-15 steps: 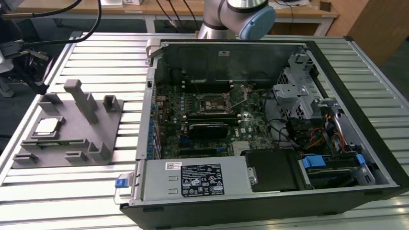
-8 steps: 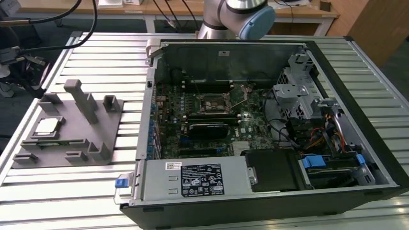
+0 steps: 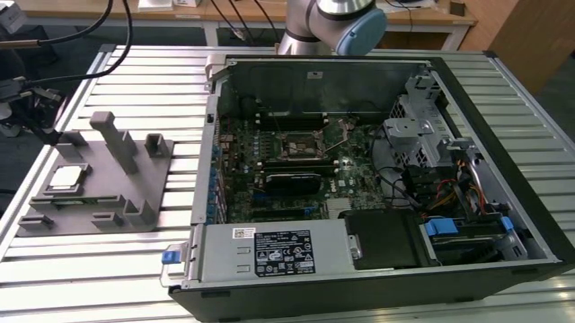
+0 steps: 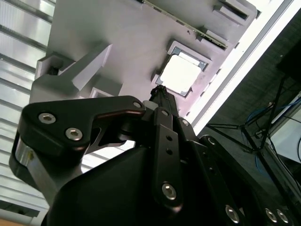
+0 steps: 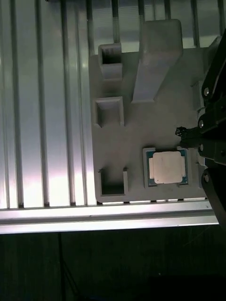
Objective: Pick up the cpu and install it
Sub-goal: 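Pick up the cpu and move it towards the insertion slot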
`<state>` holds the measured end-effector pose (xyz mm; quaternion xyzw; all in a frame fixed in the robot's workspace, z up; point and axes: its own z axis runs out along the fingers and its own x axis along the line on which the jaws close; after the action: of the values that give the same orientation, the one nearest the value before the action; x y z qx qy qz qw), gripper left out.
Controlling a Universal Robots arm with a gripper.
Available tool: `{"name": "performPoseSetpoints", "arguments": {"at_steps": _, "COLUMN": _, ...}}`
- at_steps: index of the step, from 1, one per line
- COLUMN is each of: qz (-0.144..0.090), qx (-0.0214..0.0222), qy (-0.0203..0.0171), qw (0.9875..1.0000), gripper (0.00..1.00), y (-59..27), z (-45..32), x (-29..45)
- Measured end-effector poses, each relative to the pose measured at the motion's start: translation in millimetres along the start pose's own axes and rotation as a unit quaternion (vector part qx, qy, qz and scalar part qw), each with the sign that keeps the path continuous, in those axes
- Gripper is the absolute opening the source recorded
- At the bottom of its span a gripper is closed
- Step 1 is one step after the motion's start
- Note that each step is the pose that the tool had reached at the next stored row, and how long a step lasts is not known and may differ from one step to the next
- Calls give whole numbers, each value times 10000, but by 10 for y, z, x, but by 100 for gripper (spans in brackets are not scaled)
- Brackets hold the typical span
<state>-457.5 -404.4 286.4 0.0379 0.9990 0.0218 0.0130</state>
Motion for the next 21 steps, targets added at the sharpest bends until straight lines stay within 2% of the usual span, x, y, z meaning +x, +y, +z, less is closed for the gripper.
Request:
{"name": "performPoseSetpoints", "arguments": {"at_steps": 9, "qz": 0, "qx": 1, "qy": 1, "qw": 10000, "gripper": 11, "y": -61, "z": 159, "x": 61}}
{"name": "performPoseSetpoints", "arguments": {"at_steps": 21, "qz": -1, "qx": -3, "qy": 1, "qw": 10000, "gripper": 11, "y": -84, "z": 367, "x": 125}}
